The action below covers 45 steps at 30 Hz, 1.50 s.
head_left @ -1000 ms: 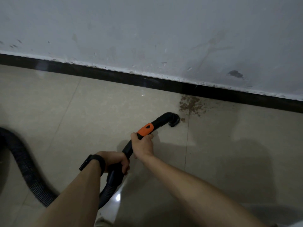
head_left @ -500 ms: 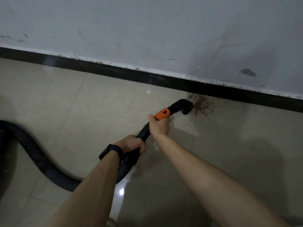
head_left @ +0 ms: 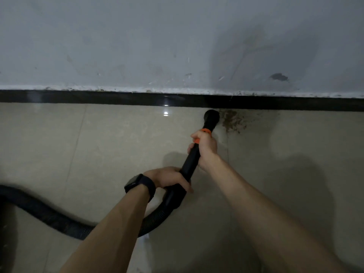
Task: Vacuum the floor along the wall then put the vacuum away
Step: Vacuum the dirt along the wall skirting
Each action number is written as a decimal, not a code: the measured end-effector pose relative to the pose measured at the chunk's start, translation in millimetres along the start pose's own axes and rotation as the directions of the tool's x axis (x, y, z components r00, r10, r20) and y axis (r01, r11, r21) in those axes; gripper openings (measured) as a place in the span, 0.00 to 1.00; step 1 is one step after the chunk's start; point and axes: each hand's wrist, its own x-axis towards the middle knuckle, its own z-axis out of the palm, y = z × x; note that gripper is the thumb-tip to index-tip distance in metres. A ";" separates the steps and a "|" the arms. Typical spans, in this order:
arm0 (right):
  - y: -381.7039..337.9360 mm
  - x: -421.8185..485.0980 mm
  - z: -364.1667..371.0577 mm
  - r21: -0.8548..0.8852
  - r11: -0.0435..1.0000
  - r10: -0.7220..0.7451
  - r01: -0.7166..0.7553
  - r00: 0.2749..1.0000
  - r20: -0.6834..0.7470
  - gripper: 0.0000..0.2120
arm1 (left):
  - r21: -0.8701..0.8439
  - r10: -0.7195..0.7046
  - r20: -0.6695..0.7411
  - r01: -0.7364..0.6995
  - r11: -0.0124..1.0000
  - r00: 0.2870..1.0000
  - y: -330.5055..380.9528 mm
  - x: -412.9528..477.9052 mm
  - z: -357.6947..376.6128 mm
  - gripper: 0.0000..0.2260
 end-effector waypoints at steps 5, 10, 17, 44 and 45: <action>-4.5 -34.0 -40.0 0.153 0.984 0.063 -0.090 0.983 0.172 0.07 | 0.063 -0.153 0.291 0.140 0.988 0.944 26.2 -2.4 17.9 0.02; -2.8 -46.0 -98.3 0.228 0.972 0.019 -0.057 0.986 0.165 0.04 | -0.028 -0.122 0.366 0.141 0.990 0.923 37.1 20.4 74.7 0.10; 4.6 -38.7 -157.6 0.369 0.928 -0.043 0.046 0.999 -0.017 0.04 | 0.089 -0.084 0.253 0.063 0.994 0.964 51.7 48.4 112.2 0.10; -163.5 47.4 -248.2 0.285 0.952 -0.101 0.113 0.993 -0.056 0.08 | 0.579 0.329 -0.296 -0.105 0.809 0.897 201.1 90.2 150.2 0.13; -162.8 49.0 -243.1 0.282 0.952 -0.099 0.116 0.992 -0.074 0.08 | 0.578 0.323 -0.300 -0.099 0.810 0.897 198.5 91.3 145.4 0.12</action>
